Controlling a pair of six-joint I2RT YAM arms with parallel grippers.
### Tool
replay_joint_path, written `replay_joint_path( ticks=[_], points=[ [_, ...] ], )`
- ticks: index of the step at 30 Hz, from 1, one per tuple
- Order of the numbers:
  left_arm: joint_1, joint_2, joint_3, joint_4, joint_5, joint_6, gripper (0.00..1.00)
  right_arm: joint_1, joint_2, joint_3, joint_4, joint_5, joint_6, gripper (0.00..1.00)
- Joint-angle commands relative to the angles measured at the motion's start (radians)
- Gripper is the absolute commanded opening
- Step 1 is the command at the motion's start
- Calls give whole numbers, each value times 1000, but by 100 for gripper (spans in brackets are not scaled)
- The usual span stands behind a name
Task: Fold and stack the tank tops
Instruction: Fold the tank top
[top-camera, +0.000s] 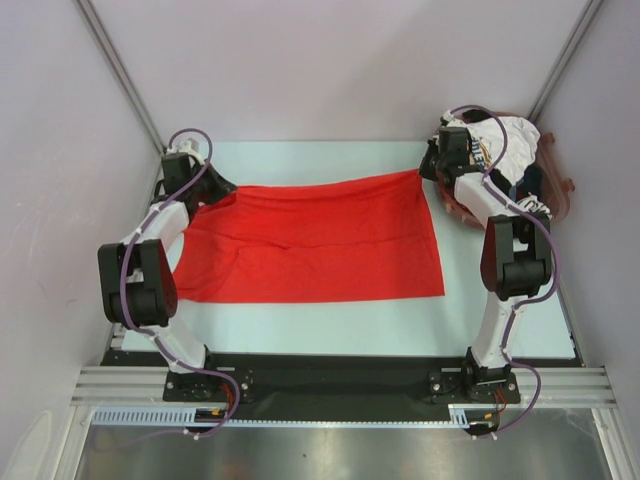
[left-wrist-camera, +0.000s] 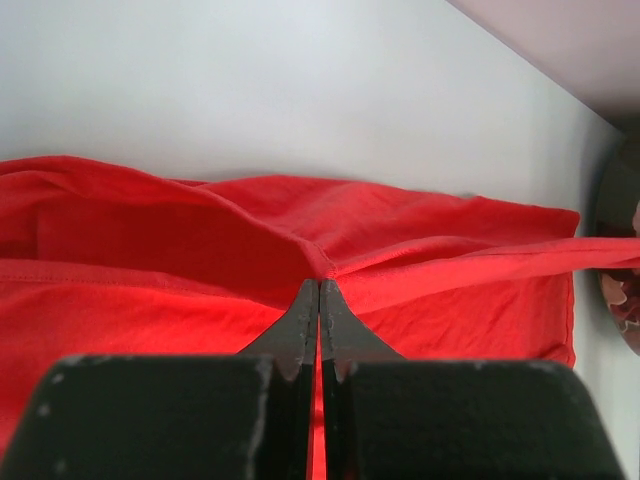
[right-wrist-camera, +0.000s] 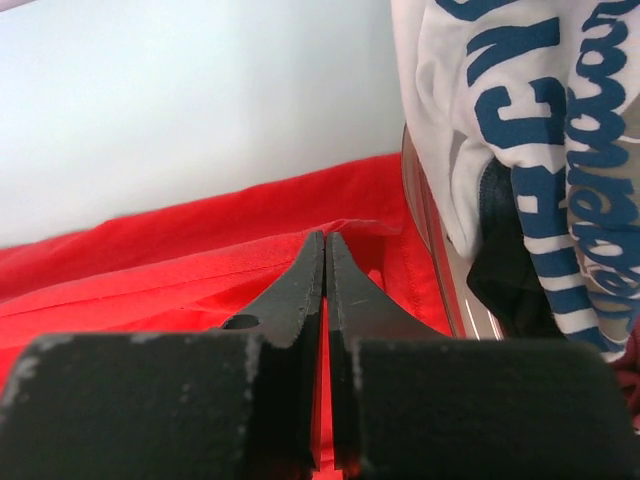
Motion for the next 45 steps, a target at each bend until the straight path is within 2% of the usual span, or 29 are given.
replay_joint_path(
  ticks=[1, 16, 29, 45],
  points=[
    [3, -56, -16, 34, -6, -12, 0, -6, -66, -10, 13, 13, 13, 0],
    [1, -139, -62, 35, -32, -9, 0, -2, -141, -79, 15, 31, 37, 0],
    [-10, -197, -181, 72, -40, -1, 0, 12, -182, -156, -1, 43, 47, 0],
    [-20, -251, -349, 94, -115, -7, 0, 41, -264, -383, 41, 157, 137, 0]
  ],
)
